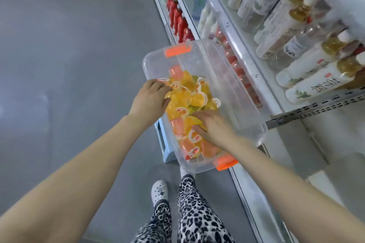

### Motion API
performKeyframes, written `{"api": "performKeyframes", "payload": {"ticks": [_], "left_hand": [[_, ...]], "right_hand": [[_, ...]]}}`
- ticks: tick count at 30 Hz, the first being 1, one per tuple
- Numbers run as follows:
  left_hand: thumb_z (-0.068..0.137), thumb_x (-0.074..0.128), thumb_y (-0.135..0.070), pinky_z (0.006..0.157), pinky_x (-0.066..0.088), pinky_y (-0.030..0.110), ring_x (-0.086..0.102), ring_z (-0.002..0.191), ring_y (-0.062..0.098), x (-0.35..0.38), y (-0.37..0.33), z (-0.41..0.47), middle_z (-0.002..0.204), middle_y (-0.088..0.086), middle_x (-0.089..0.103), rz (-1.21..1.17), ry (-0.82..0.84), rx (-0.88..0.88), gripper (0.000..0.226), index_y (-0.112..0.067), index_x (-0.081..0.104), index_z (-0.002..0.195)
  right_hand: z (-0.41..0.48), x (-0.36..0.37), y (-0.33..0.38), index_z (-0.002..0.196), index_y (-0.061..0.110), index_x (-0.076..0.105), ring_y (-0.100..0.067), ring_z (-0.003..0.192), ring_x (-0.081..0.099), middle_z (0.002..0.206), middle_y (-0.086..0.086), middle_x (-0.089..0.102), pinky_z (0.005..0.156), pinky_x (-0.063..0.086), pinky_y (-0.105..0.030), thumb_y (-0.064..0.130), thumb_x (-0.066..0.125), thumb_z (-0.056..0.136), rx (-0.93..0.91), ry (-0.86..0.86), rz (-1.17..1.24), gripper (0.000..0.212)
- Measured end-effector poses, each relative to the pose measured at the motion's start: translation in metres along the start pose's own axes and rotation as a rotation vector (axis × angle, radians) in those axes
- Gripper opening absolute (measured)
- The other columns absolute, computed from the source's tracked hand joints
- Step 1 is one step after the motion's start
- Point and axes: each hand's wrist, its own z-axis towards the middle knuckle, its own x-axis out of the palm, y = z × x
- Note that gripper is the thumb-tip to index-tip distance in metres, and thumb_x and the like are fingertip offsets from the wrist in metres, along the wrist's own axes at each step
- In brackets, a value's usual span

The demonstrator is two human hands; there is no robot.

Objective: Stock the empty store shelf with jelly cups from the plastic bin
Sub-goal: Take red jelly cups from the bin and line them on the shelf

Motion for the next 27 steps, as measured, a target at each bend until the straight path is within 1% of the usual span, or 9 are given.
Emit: {"api": "performKeyframes", "payload": {"ticks": [5,7,11,13,15,18,20,24,27], "left_hand": [[0.089,0.064,-0.017,0.100,0.040,0.037,0.056,0.110,0.035,0.006,0.007,0.004,0.107,0.011,0.067,-0.012,-0.086,-0.035,0.024,-0.007,0.070,0.110],[0.089,0.063,-0.018,0.101,0.039,0.035,0.056,0.109,0.033,0.007,0.009,0.005,0.107,0.010,0.068,0.011,-0.091,-0.012,0.025,-0.007,0.070,0.110],[0.088,0.063,-0.021,0.097,0.042,0.039,0.057,0.108,0.032,0.006,0.010,0.010,0.108,0.008,0.068,0.048,-0.072,-0.017,0.028,-0.010,0.069,0.113],[0.089,0.061,-0.025,0.096,0.039,0.039,0.056,0.110,0.030,0.003,0.008,0.019,0.113,0.004,0.068,0.087,-0.030,-0.043,0.031,-0.016,0.067,0.118],[0.092,0.057,-0.028,0.095,0.037,0.036,0.054,0.112,0.028,0.001,0.006,0.032,0.117,0.001,0.065,0.117,0.011,-0.065,0.033,-0.022,0.063,0.124],[0.095,0.052,-0.029,0.093,0.041,0.037,0.047,0.117,0.027,0.006,0.000,0.063,0.125,0.002,0.058,0.110,0.092,-0.082,0.038,-0.023,0.054,0.133],[0.096,0.053,-0.026,0.094,0.042,0.039,0.044,0.121,0.029,0.013,-0.005,0.086,0.133,0.005,0.052,0.125,0.159,-0.106,0.042,-0.020,0.048,0.137],[0.095,0.055,-0.014,0.095,0.044,0.040,0.040,0.126,0.031,0.034,-0.008,0.118,0.144,0.007,0.039,0.148,0.264,-0.171,0.055,-0.019,0.033,0.145],[0.093,0.054,-0.005,0.098,0.046,0.045,0.042,0.123,0.033,0.047,-0.004,0.132,0.144,0.007,0.036,0.140,0.354,-0.179,0.061,-0.017,0.028,0.147]], "right_hand": [[0.041,0.027,0.025,0.143,0.028,0.041,-0.029,0.124,0.050,0.138,-0.006,0.054,0.099,0.043,-0.038,0.049,0.046,0.096,-0.022,0.184,-0.016,0.052],[0.048,0.033,0.029,0.140,0.026,0.042,-0.029,0.121,0.052,0.134,-0.007,0.056,0.098,0.043,-0.037,0.051,0.048,0.094,-0.014,0.194,-0.006,0.052],[0.051,0.026,0.020,0.110,0.026,0.058,-0.022,0.098,0.061,0.107,0.002,0.065,0.078,0.048,-0.034,0.049,0.061,0.086,0.049,0.170,0.220,0.034],[0.048,0.014,0.011,0.099,0.030,0.056,-0.017,0.091,0.060,0.099,0.008,0.063,0.072,0.051,-0.034,0.050,0.069,0.078,0.108,0.158,0.348,0.031],[0.046,0.000,-0.001,0.094,0.033,0.054,-0.012,0.088,0.060,0.098,0.010,0.060,0.070,0.050,-0.032,0.051,0.075,0.072,0.145,0.052,0.422,0.035],[0.054,-0.023,-0.028,0.098,0.028,0.055,-0.015,0.087,0.060,0.104,0.005,0.053,0.076,0.051,-0.036,0.042,0.079,0.070,0.207,-0.163,0.469,0.039],[0.062,-0.032,-0.048,0.105,0.024,0.054,-0.019,0.092,0.059,0.109,0.002,0.048,0.081,0.051,-0.038,0.036,0.078,0.073,0.233,-0.222,0.444,0.042],[0.077,-0.028,-0.076,0.123,0.026,0.052,-0.019,0.101,0.057,0.117,0.002,0.042,0.088,0.051,-0.037,0.037,0.072,0.078,0.225,-0.218,0.381,0.051],[0.084,-0.011,-0.083,0.126,0.032,0.053,-0.012,0.094,0.054,0.111,0.010,0.037,0.083,0.048,-0.028,0.039,0.069,0.081,0.170,-0.187,0.360,0.048]]}}
